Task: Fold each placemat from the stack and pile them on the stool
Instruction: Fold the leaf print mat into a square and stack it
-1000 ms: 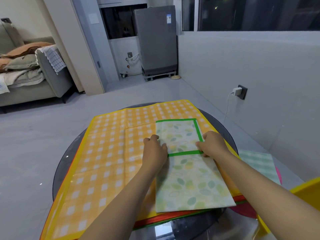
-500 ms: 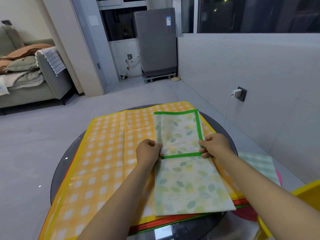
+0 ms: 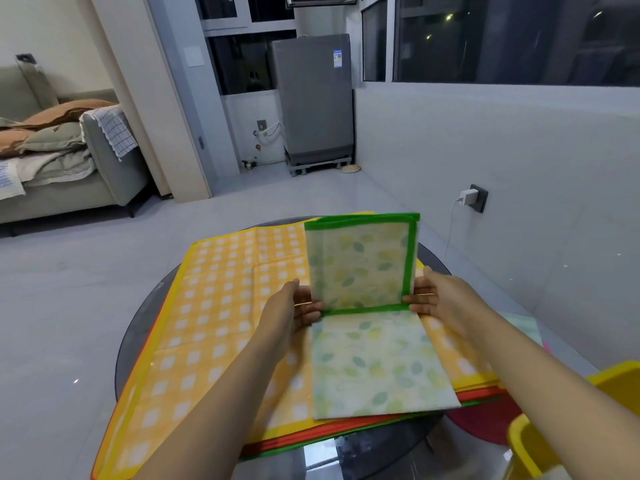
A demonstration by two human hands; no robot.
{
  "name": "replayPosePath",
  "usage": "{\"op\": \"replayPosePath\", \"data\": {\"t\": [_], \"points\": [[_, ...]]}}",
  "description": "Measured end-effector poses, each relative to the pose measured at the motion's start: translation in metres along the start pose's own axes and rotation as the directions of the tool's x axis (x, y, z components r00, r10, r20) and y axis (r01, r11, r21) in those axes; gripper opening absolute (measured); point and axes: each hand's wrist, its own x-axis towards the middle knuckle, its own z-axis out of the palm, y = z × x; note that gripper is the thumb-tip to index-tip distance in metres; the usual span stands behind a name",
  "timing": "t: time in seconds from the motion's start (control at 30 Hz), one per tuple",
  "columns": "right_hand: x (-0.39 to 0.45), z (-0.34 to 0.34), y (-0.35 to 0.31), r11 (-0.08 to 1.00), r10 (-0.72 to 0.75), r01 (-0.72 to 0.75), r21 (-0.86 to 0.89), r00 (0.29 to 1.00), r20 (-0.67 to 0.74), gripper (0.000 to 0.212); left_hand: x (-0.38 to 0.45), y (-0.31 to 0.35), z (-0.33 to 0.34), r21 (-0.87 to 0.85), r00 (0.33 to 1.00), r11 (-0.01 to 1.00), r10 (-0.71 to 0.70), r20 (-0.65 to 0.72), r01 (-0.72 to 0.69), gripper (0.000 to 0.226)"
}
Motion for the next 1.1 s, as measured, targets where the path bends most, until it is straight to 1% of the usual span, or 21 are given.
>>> {"op": "replayPosePath", "data": {"t": [0.07,0.13,0.17,0.2,0.23,0.3,0.37,0.43,0.5,0.7,0.8,0.9,0.93,0.97,1.0,1.03,1.07,1.1], "points": [[-0.001,-0.003,0.001,1.000,-0.005,0.005,0.008,1.000,-0.005,0.039,-0.004,-0.001,-0.004,0.036,1.000,0.999,0.018,0.016,-0.018,0.043],[-0.003,-0.007,0.003,0.999,-0.023,0.023,-0.032,1.000,0.001,0.030,-0.007,-0.002,-0.008,0.117,0.999,0.992,0.048,0.026,-0.050,0.044],[-0.005,-0.008,0.004,0.994,-0.037,0.038,-0.099,0.999,0.008,0.028,-0.008,-0.004,-0.010,0.187,0.997,0.979,0.071,0.034,-0.076,0.045],[-0.007,-0.009,0.005,0.979,-0.052,0.054,-0.195,0.998,0.018,0.032,-0.009,-0.005,-0.012,0.267,0.994,0.958,0.099,0.044,-0.107,0.045],[-0.009,-0.011,0.005,0.956,-0.065,0.071,-0.283,0.997,0.029,0.036,-0.010,-0.007,-0.013,0.336,0.990,0.931,0.128,0.055,-0.139,0.044],[-0.013,-0.011,0.005,0.915,-0.092,0.104,-0.390,0.995,0.050,0.035,-0.012,-0.010,-0.014,0.422,0.983,0.888,0.171,0.064,-0.182,0.042],[-0.014,-0.012,0.007,0.868,-0.140,0.154,-0.473,0.988,0.065,0.030,-0.015,-0.011,-0.012,0.479,0.975,0.851,0.209,0.069,-0.216,0.039],[-0.016,-0.011,0.010,0.788,-0.198,0.211,-0.578,0.976,0.087,0.027,-0.019,-0.013,-0.009,0.516,0.968,0.821,0.237,0.083,-0.245,0.035],[-0.018,-0.009,0.011,0.716,-0.250,0.261,-0.648,0.962,0.112,0.024,-0.020,-0.014,-0.007,0.556,0.961,0.787,0.261,0.094,-0.269,0.029],[-0.023,-0.004,0.014,0.610,-0.314,0.289,-0.738,0.943,0.109,0.019,-0.024,-0.016,0.000,0.629,0.953,0.722,0.283,0.111,-0.288,0.019],[-0.027,-0.004,0.017,0.555,-0.324,0.301,-0.776,0.937,0.132,0.023,-0.020,-0.020,0.000,0.711,0.943,0.628,0.291,0.163,-0.317,0.016],[-0.028,-0.004,0.022,0.439,-0.350,0.344,-0.830,0.916,0.195,0.024,-0.016,-0.024,0.001,0.770,0.934,0.540,0.290,0.207,-0.339,0.015],[-0.028,-0.004,0.023,0.387,-0.348,0.353,-0.852,0.911,0.220,0.024,-0.018,-0.024,0.002,0.802,0.936,0.495,0.279,0.216,-0.333,0.016],[-0.028,-0.003,0.026,0.339,-0.349,0.363,-0.868,0.905,0.242,0.024,-0.019,-0.026,0.004,0.852,0.934,0.411,0.285,0.217,-0.323,0.020],[-0.027,-0.002,0.028,0.304,-0.354,0.369,-0.878,0.900,0.255,0.024,-0.023,-0.026,0.006,0.909,0.921,0.272,0.319,0.225,-0.317,0.026],[-0.027,-0.001,0.030,0.277,-0.361,0.372,-0.886,0.895,0.263,0.025,-0.027,-0.026,0.010,0.939,0.892,0.111,0.366,0.265,-0.324,0.031],[-0.027,-0.001,0.032,0.254,-0.373,0.379,-0.890,0.887,0.272,0.026,-0.030,-0.027,0.013,0.934,0.855,-0.014,0.396,0.334,-0.358,0.035],[-0.025,-0.001,0.034,0.234,-0.380,0.383,-0.894,0.882,0.279,0.027,-0.032,-0.029,0.018,0.908,0.828,-0.071,0.386,0.407,-0.414,0.040]]}}
